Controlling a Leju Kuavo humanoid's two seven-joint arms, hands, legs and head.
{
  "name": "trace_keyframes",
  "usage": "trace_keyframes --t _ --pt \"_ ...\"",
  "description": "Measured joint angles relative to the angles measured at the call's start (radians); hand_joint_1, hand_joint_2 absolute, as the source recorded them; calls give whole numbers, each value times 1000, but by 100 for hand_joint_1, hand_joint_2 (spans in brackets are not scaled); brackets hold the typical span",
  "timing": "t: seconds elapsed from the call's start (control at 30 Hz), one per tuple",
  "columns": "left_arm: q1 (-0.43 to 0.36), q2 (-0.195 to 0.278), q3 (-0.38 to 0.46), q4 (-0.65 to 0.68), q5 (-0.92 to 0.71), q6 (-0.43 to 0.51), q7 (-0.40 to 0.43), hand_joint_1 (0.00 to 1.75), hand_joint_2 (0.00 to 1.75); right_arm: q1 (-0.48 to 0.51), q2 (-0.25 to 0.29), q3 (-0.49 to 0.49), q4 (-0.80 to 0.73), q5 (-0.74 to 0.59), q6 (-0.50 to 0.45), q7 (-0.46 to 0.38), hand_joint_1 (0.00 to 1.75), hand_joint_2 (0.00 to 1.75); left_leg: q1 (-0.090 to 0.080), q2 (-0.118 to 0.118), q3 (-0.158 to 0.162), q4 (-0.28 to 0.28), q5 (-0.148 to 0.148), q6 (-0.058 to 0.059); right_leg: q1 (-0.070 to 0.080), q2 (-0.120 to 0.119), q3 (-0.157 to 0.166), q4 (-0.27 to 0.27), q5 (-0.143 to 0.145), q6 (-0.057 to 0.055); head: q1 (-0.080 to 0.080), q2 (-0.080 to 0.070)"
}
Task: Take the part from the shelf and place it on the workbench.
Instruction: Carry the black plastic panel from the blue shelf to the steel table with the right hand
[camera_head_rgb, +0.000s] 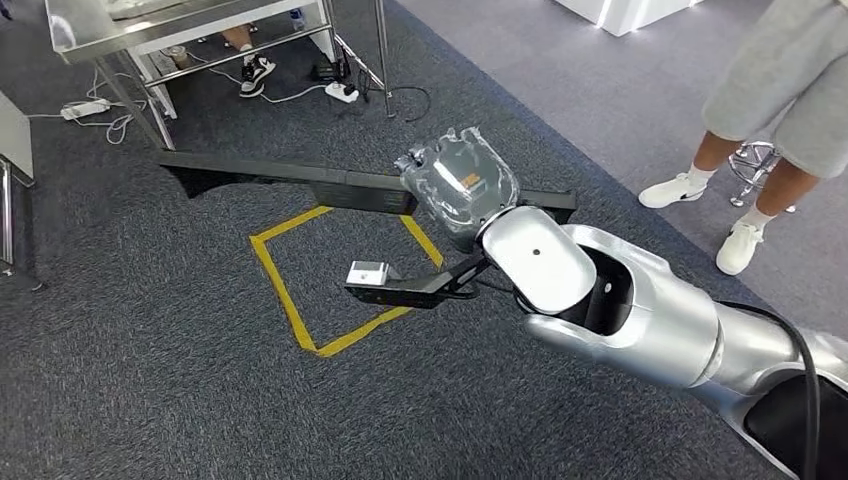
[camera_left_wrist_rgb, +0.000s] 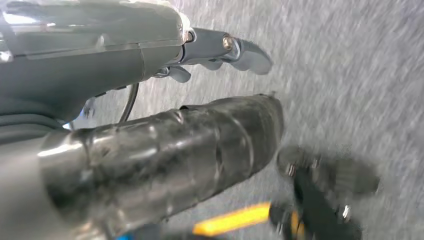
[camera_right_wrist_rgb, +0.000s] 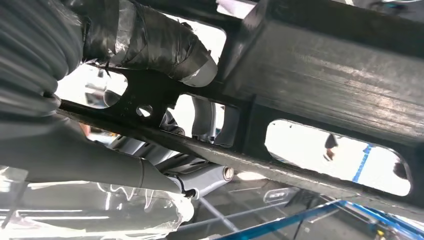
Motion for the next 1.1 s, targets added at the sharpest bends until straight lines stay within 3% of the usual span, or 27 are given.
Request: trace_keyframes --t 0.03,0.1,0.17,0.23,0.27,0.3,0.37,0.43,0.5,0.53,0.6,0.67,0.7,0.73,0.77,0.83,0.9,0.97,1.0,1.03,1.1 --pt "4 0 0 0 5 1 6 0 0 -23 0 4 12 -12 12 9 175 175 3 -6 -6 1 1 -4 2 -12 -1 1 2 -8 0 0" --pt "9 -4 2 0 13 8 19 0 0 -86 -2 12 44 -45 44 40 175 175 6 36 -38 52 -25 -18 6 -46 0 -3 6 -25 -7 0" --pt "9 -7 3 0 19 16 28 0 0 -140 -3 20 73 -71 72 74 175 175 8 92 -99 172 -80 -28 11 -78 4 -7 7 -36 -14 0" --pt "9 -8 4 0 28 20 35 0 0 -170 -7 26 98 -85 91 100 175 175 11 101 -142 252 -100 -27 16 -102 4 -7 4 -38 -15 0" --pt "10 -8 5 0 32 20 37 0 0 -182 -9 29 111 -89 100 111 175 175 10 103 -138 243 -84 -23 18 -114 6 -7 2 -38 -14 0" --pt "12 -9 5 0 37 21 39 0 0 -194 -12 30 123 -90 107 119 175 175 8 106 -114 196 -55 -18 19 -125 8 -7 0 -39 -14 0" --pt "13 -9 7 0 42 21 40 0 0 -216 -17 32 144 -91 117 127 175 175 -6 139 -44 62 -2 -5 21 -145 13 -9 -4 -37 -14 0" --pt "11 -7 8 0 44 22 40 0 0 -233 -23 34 161 -90 120 131 175 175 -24 167 -6 -13 12 8 21 -161 18 -16 -4 -32 -14 0" --pt "10 -5 10 0 44 24 41 0 0 -238 -25 39 173 -91 120 136 175 175 -31 158 2 -29 13 16 20 -176 25 -26 -4 -24 -14 0" --pt "12 -4 11 0 45 26 43 0 0 -239 -28 41 178 -92 121 140 175 175 -29 149 11 -41 18 19 18 -173 29 -28 -6 -20 -14 0" --pt "13 -3 13 0 54 29 47 0 0 -245 -37 44 184 -97 125 146 175 175 -21 131 31 -67 27 26 16 -134 19 6 -29 -14 -12 0" --pt "11 -6 16 0 69 26 49 0 0 -254 -51 45 189 -102 133 148 175 175 -16 114 40 -75 29 32 15 -88 -38 119 -80 -11 -10 0" --pt "10 -8 20 0 78 22 51 0 0 -257 -58 45 191 -103 137 148 175 175 -15 102 41 -74 28 35 14 -80 -73 181 -100 -9 -9 0" --pt "9 -10 24 0 86 16 52 0 0 -258 -65 46 193 -105 140 148 175 175 -14 88 42 -72 27 35 12 -77 -99 221 -105 -5 -9 0" --pt "9 -13 28 0 95 11 54 0 0 -259 -70 46 196 -106 141 148 175 175 -11 73 42 -69 25 33 9 -77 -110 229 -93 -1 -9 0" --pt "10 -18 39 0 113 3 56 0 0 -266 -78 46 200 -107 139 148 175 175 -4 43 40 -54 16 24 1 -65 -79 140 -23 9 -8 0" --pt "11 -21 51 0 124 -3 54 0 0 -282 -86 48 207 -107 134 147 175 175 -1 20 25 -23 2 9 -10 -22 -34 32 21 16 -9 0" --pt "12 -23 60 0 128 -13 50 0 0 -292 -92 50 213 -107 126 144 175 175 3 2 7 -4 -5 -3 -10 3 -20 -2 18 9 -10 0" --pt "13 -24 62 0 129 -19 47 0 0 -292 -92 51 215 -106 120 143 175 175 7 -7 3 -3 -4 -8 -8 -5 -18 -2 17 1 -11 0" --pt "15 -26 63 0 129 -25 45 0 0 -292 -91 51 216 -105 115 141 175 175 10 -4 0 -1 -5 -13 -6 -14 -15 -6 18 -6 -10 0" --pt "16 -31 65 0 129 -34 39 0 0 -293 -91 51 218 -102 109 139 175 175 9 38 -16 34 -26 -24 -6 -30 -7 -14 20 -18 -14 0"
